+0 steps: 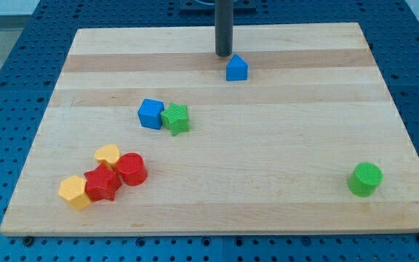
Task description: Move the blue triangle diagonally right of the green circle
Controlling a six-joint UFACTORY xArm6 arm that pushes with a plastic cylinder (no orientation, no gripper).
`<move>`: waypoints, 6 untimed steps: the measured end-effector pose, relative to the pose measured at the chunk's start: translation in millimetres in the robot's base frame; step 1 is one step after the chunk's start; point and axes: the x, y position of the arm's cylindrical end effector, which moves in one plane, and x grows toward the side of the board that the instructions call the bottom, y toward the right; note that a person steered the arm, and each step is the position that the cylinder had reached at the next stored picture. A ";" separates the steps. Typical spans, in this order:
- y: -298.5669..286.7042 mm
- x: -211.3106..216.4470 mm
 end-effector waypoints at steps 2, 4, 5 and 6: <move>21.6 55.1; 145.0 152.8; 201.9 203.7; 224.2 231.7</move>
